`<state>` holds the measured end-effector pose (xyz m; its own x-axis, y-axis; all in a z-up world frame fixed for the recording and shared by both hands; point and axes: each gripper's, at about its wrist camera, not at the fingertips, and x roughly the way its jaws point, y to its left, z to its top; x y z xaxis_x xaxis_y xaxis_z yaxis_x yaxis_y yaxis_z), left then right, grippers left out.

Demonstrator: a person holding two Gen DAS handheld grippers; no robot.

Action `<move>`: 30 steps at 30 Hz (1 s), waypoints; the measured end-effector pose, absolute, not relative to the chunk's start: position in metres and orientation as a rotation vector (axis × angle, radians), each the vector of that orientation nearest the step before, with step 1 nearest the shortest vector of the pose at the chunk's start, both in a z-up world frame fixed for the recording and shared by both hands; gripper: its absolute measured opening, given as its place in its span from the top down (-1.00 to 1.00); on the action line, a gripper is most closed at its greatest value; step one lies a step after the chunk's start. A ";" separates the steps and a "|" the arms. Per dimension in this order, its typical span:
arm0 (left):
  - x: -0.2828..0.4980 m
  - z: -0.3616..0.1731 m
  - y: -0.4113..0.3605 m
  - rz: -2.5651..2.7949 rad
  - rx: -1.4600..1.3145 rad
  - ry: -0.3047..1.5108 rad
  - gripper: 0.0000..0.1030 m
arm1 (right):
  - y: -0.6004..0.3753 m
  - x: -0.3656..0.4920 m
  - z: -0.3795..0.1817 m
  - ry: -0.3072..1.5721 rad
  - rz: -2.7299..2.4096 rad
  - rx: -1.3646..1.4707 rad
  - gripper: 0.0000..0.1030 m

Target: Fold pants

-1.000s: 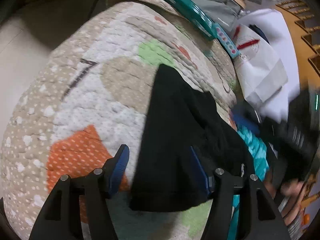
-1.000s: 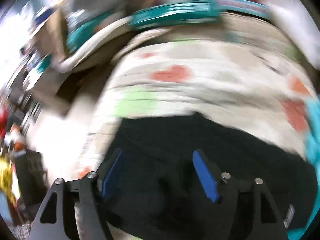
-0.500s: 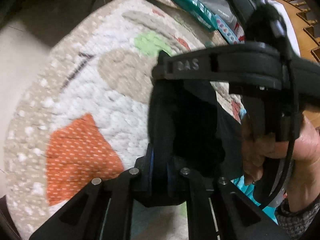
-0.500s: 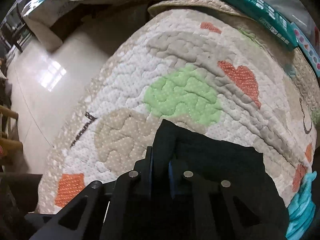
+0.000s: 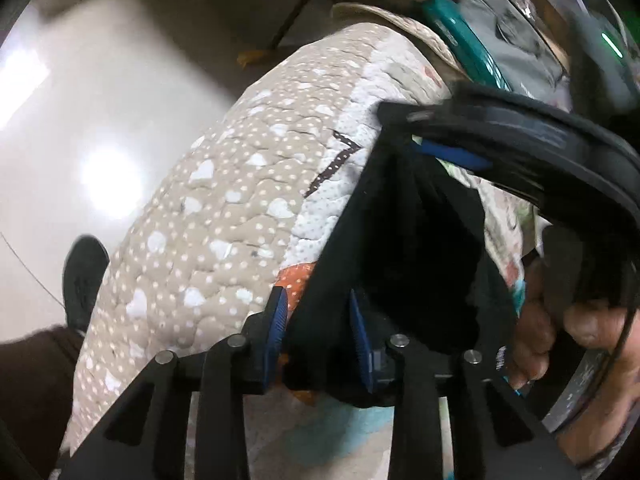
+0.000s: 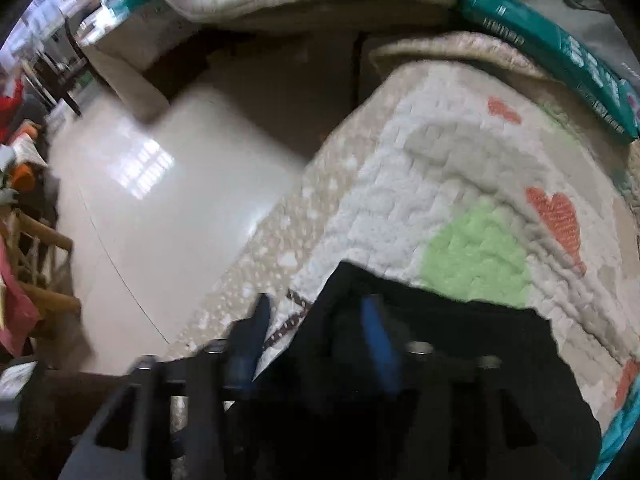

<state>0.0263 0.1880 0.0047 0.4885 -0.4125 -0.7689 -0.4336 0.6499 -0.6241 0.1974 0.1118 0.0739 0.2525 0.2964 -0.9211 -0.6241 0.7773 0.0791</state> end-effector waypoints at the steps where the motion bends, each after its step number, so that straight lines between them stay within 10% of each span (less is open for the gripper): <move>1: 0.024 0.009 0.191 0.023 -0.915 1.090 0.38 | 0.100 0.198 0.084 1.129 0.626 -0.295 -0.15; 30: 0.027 0.048 0.131 -0.066 -0.608 0.963 -0.02 | -0.249 0.062 0.084 0.982 0.046 0.378 -0.21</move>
<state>0.0269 0.1306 0.0480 0.5822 -0.3150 -0.7496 -0.2097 0.8326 -0.5127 0.0620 -0.2485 0.0841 0.5594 0.2074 -0.8025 0.1307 0.9340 0.3325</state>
